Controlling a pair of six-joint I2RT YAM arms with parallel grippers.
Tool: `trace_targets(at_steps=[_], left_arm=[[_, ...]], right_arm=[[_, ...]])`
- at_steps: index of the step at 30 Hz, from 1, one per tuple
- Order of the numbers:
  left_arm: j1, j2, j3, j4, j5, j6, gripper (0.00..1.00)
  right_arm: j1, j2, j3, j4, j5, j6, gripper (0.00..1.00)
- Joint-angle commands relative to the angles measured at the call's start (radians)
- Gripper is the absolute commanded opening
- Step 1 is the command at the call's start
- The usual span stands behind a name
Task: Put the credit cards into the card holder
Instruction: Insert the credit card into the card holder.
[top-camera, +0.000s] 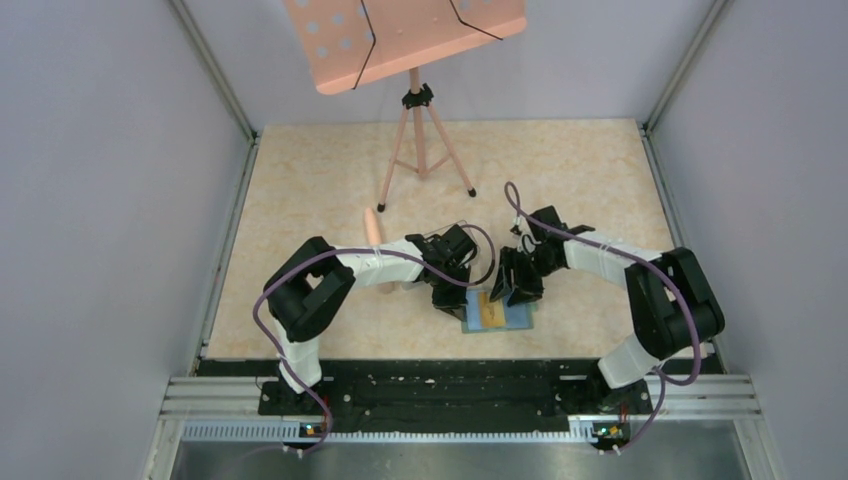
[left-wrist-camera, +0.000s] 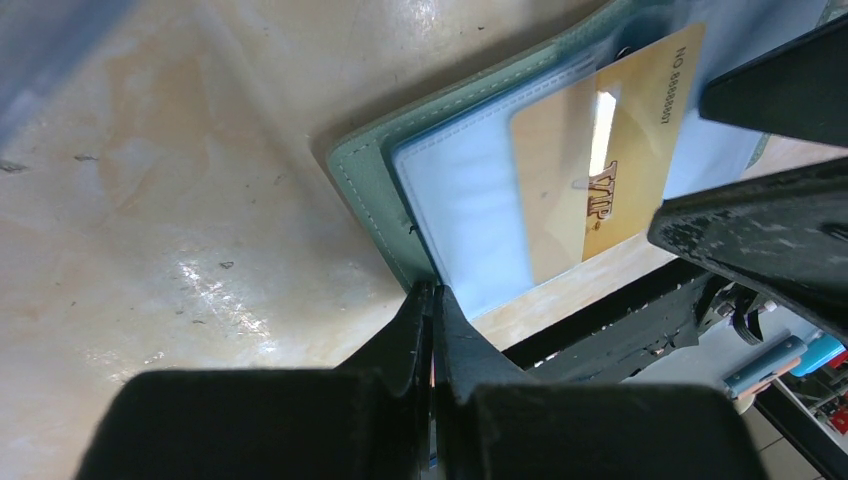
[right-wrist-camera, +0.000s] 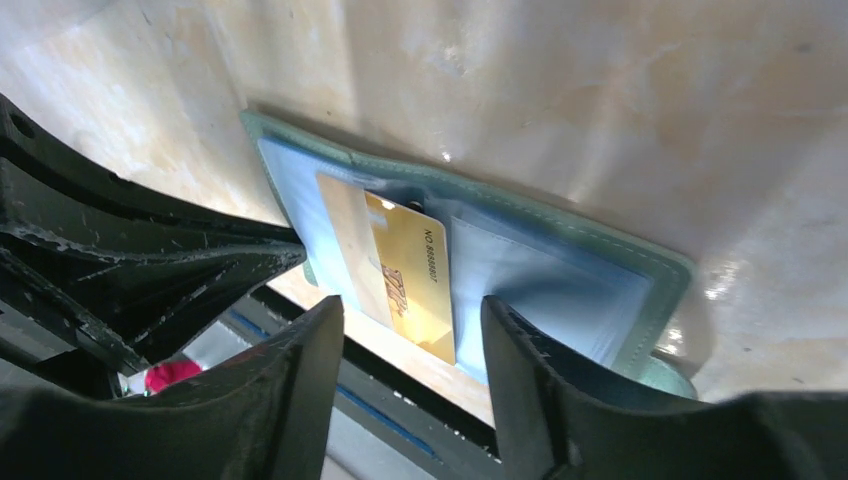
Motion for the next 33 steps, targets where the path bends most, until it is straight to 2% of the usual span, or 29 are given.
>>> trace_targets(at_steps=[1, 6, 16, 20, 23, 25, 28, 30, 33], left_arm=[[-0.01, 0.038, 0.012, -0.009, -0.007, 0.013, 0.0], [-0.01, 0.045, 0.022, -0.011, 0.0, 0.018, 0.0], [-0.01, 0.053, 0.058, -0.032, 0.0, 0.038, 0.0], [-0.01, 0.051, 0.082, -0.053, -0.007, 0.054, 0.0], [-0.01, 0.032, 0.11, -0.087, -0.05, 0.092, 0.0], [-0.009, 0.004, 0.129, -0.114, -0.095, 0.123, 0.07], [-0.007, -0.069, 0.147, -0.131, -0.158, 0.168, 0.26], [-0.004, -0.123, 0.161, -0.138, -0.196, 0.19, 0.37], [0.01, -0.196, 0.175, -0.126, -0.245, 0.21, 0.46]], right_arm=[[0.037, 0.054, 0.017, -0.001, -0.014, -0.004, 0.5], [0.079, 0.085, 0.034, 0.04, -0.081, 0.038, 0.38], [0.128, 0.087, 0.095, 0.063, -0.138, 0.055, 0.32], [0.129, 0.12, 0.102, 0.03, -0.128, 0.03, 0.33], [0.128, 0.112, 0.131, -0.045, -0.016, 0.001, 0.44], [0.128, 0.095, 0.16, -0.085, 0.043, -0.018, 0.53], [0.129, 0.066, 0.212, -0.131, 0.088, -0.037, 0.64], [0.128, 0.055, 0.253, -0.155, 0.105, -0.047, 0.68], [0.129, 0.049, 0.32, -0.176, 0.112, -0.058, 0.72]])
